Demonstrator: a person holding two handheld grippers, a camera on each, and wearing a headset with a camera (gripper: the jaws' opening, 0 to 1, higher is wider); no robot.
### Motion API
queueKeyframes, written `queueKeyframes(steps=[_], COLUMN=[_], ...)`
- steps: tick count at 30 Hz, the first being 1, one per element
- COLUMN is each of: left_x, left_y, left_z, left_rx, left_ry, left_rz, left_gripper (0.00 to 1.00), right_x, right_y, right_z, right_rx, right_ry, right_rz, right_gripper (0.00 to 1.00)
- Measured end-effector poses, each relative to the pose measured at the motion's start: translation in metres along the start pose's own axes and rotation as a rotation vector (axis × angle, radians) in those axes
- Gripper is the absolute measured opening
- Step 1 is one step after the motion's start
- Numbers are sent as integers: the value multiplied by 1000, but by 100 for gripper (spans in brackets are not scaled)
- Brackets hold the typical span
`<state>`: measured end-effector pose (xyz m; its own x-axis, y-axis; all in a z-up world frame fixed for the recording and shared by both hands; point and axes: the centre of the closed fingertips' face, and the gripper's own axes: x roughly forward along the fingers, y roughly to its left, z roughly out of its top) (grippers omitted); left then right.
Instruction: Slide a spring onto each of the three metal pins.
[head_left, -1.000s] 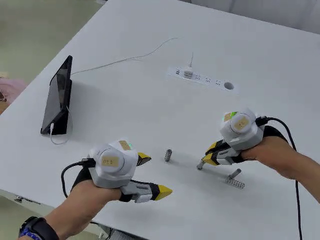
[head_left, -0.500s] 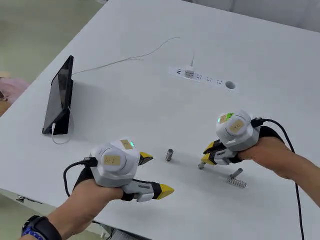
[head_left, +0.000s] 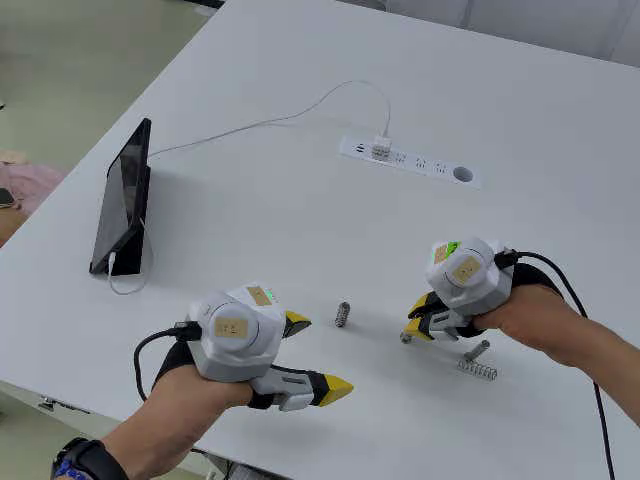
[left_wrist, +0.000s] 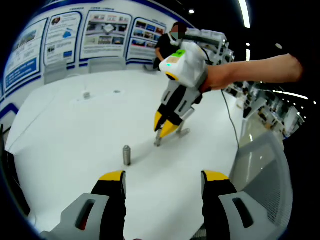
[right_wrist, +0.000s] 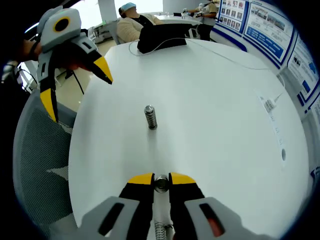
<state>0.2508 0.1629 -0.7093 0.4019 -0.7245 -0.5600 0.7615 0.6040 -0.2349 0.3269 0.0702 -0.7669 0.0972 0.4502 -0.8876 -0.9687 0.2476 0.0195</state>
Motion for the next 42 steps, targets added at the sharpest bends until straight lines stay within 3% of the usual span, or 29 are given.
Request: queueKeyframes(steps=[22, 31, 37, 42], left_x=[-1, -1, 0, 1], left_y=[0, -1, -4, -9], left_z=[-2, 0, 4, 5], left_rx=[-1, 7, 16, 21], left_ry=[7, 7, 3, 2], left_rz=[8, 4, 0, -10], left_gripper=[61, 61, 61, 61], right_x=[14, -2, -17, -25], right_y=[4, 2, 0, 3], right_z=[-5, -8, -11, -13], right_rx=[-7, -7, 67, 125], right_ry=[10, -19, -77, -119], right_rz=[13, -14, -49, -63], right_gripper=[13, 26, 36, 39])
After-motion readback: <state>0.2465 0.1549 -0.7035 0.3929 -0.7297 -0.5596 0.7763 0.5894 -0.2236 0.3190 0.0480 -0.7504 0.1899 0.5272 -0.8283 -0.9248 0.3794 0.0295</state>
